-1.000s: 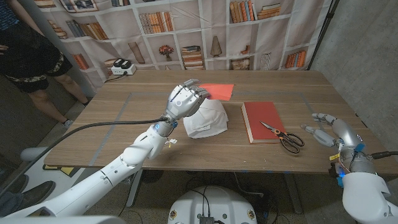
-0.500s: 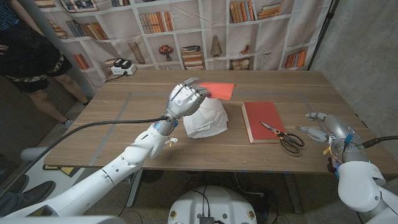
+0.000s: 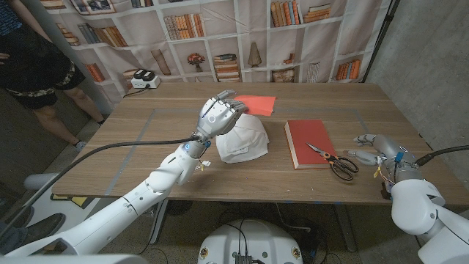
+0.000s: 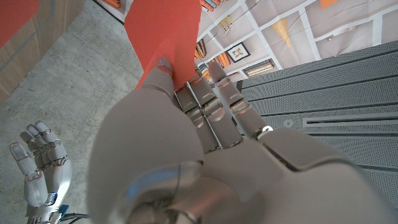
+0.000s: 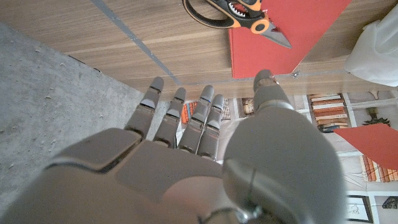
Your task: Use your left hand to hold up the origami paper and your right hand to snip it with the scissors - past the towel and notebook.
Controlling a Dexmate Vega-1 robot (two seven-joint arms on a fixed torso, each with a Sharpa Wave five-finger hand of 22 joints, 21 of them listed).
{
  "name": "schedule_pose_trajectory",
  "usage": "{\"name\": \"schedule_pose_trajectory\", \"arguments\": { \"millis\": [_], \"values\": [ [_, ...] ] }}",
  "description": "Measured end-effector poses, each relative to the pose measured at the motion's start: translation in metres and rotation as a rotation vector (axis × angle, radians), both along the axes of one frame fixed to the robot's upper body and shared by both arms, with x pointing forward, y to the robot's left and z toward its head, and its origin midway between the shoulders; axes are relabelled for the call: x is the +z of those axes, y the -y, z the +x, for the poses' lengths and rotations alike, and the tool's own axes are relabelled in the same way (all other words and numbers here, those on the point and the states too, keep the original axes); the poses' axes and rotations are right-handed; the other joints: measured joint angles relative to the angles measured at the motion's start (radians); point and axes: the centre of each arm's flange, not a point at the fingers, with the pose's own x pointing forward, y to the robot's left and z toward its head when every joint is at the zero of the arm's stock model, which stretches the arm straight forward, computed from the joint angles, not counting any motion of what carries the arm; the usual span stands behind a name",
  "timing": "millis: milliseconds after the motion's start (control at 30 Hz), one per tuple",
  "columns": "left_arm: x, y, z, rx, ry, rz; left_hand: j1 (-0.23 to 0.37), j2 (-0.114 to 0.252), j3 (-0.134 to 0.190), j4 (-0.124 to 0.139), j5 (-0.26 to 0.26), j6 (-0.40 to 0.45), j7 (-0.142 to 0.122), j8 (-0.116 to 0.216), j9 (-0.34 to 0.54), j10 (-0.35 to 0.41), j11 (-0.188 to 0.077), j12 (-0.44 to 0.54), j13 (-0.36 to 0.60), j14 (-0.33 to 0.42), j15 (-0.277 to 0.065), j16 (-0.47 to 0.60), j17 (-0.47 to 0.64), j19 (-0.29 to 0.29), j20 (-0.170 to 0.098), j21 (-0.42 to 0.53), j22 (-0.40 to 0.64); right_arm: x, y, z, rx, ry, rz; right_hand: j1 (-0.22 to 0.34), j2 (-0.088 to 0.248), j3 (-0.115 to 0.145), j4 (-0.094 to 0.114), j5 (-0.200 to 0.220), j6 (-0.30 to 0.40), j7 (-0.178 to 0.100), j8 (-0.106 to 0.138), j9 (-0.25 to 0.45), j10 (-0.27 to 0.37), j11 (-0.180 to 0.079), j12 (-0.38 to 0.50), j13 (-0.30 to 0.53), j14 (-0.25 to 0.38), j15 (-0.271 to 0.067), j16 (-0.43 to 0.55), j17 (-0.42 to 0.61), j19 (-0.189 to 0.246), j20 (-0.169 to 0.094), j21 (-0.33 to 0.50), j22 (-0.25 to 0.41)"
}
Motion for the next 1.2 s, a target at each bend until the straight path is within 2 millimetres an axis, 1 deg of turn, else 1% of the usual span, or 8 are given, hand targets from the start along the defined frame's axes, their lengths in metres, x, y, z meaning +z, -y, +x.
{"name": "schedule_pose_trajectory", "arguments": {
  "millis": [100, 167, 200, 400, 533, 733, 867, 1200],
  "values": [
    [0.0, 0.0, -0.001, -0.003, 0.003, -0.001, 0.0, 0.0, 0.003, 0.003, 0.0, 0.0, 0.0, 0.0, 0.0, 0.0, 0.0, -0.002, 0.0, -0.002, -0.002, 0.0, 0.0, -0.004, -0.004, 0.0, 0.0, 0.005, -0.005, 0.002, 0.015, 0.01, -0.019, 0.0, 0.0, 0.0, 0.0, 0.0, 0.003, 0.003, 0.0, 0.0, 0.001, 0.001, 0.0, 0.0, -0.003, 0.003, 0.0, 0.0, 0.0, 0.0, 0.0, 0.0],
    [0.0, 0.0, -0.001, -0.004, 0.005, -0.001, 0.0, 0.0, 0.004, 0.004, 0.0, 0.0, 0.0, 0.0, 0.0, 0.0, 0.0, -0.002, 0.0, -0.002, -0.002, 0.0, 0.0, -0.006, -0.002, 0.0, 0.0, 0.007, -0.007, 0.002, 0.02, 0.013, -0.025, 0.0, 0.0, 0.0, 0.0, 0.0, 0.003, 0.003, -0.007, 0.0, 0.001, 0.001, 0.0, 0.0, -0.003, 0.003, 0.0, 0.0, 0.0, 0.0, 0.0, 0.0],
    [0.001, 0.003, 0.006, -0.002, 0.001, -0.002, 0.0, 0.0, 0.004, 0.004, 0.0, 0.0, 0.0, 0.0, 0.0, -0.001, 0.0, -0.003, 0.0, -0.002, -0.002, 0.0, 0.0, -0.008, 0.001, 0.0, 0.0, -0.008, 0.001, 0.004, -0.02, -0.067, 0.014, 0.004, 0.004, 0.0, 0.0, 0.0, 0.003, 0.003, -0.008, 0.0, 0.001, 0.001, 0.0, 0.0, -0.003, 0.003, 0.0, 0.0, 0.0, 0.0, 0.0, 0.0],
    [0.001, 0.004, 0.008, -0.003, 0.002, -0.001, 0.0, 0.0, 0.004, 0.004, -0.003, 0.0, 0.0, 0.0, 0.0, -0.004, -0.003, -0.003, 0.0, -0.002, -0.002, 0.0, 0.0, -0.009, 0.002, 0.0, 0.0, -0.009, -0.003, 0.007, -0.021, -0.085, -0.001, 0.018, 0.006, 0.0, 0.0, 0.0, 0.006, 0.006, -0.008, 0.0, 0.01, -0.005, 0.001, 0.0, 0.004, -0.004, 0.0, 0.0, 0.0, 0.0, 0.0, 0.0],
    [0.001, 0.006, 0.009, -0.004, 0.002, 0.0, 0.0, 0.0, 0.006, 0.003, -0.003, 0.0, 0.0, 0.0, 0.0, -0.004, -0.003, -0.003, 0.0, -0.002, -0.002, 0.0, 0.0, -0.009, 0.002, 0.0, 0.0, -0.01, -0.005, 0.009, -0.025, -0.1, -0.009, 0.021, 0.003, 0.0, 0.0, 0.0, 0.026, 0.016, -0.008, 0.0, 0.028, 0.002, 0.005, 0.0, 0.011, -0.011, 0.0, 0.0, 0.0, 0.0, 0.0, 0.0],
    [0.0, 0.007, 0.011, -0.006, -0.001, 0.001, 0.0, 0.0, 0.01, 0.004, -0.004, 0.0, 0.0, 0.0, -0.001, -0.006, -0.002, -0.003, 0.005, -0.002, -0.002, 0.0, 0.0, -0.009, 0.001, 0.0, 0.0, -0.014, -0.005, 0.011, -0.043, -0.127, -0.023, 0.021, 0.003, 0.0, 0.0, 0.0, 0.026, 0.016, -0.008, 0.0, 0.033, 0.008, 0.005, 0.0, 0.01, -0.012, 0.0, 0.0, 0.0, 0.0, 0.0, 0.0],
    [0.0, 0.008, 0.011, -0.006, -0.002, 0.001, 0.0, 0.0, 0.01, 0.004, -0.004, 0.0, 0.0, 0.0, -0.001, -0.006, -0.002, -0.003, 0.005, -0.002, -0.002, 0.0, 0.0, -0.012, -0.002, 0.0, 0.0, -0.015, -0.007, 0.012, -0.048, -0.135, -0.036, 0.021, 0.003, -0.004, 0.004, 0.0, 0.028, 0.01, -0.008, 0.005, 0.033, -0.003, 0.005, 0.0, 0.013, -0.02, 0.0, 0.0, 0.0, 0.0, 0.0, 0.0],
    [-0.002, 0.009, 0.011, -0.007, -0.005, 0.002, 0.0, 0.0, 0.013, 0.001, -0.004, 0.0, 0.0, 0.004, -0.001, -0.006, -0.001, -0.003, 0.005, -0.002, -0.002, 0.0, 0.002, -0.016, 0.002, 0.0, 0.0, -0.019, -0.008, 0.017, -0.072, -0.164, -0.066, 0.018, 0.006, -0.011, 0.011, 0.0, 0.028, 0.007, -0.008, 0.005, 0.038, -0.008, 0.005, 0.0, 0.013, -0.02, 0.0, 0.003, 0.0, 0.0, 0.0, 0.0]
  ]
}}
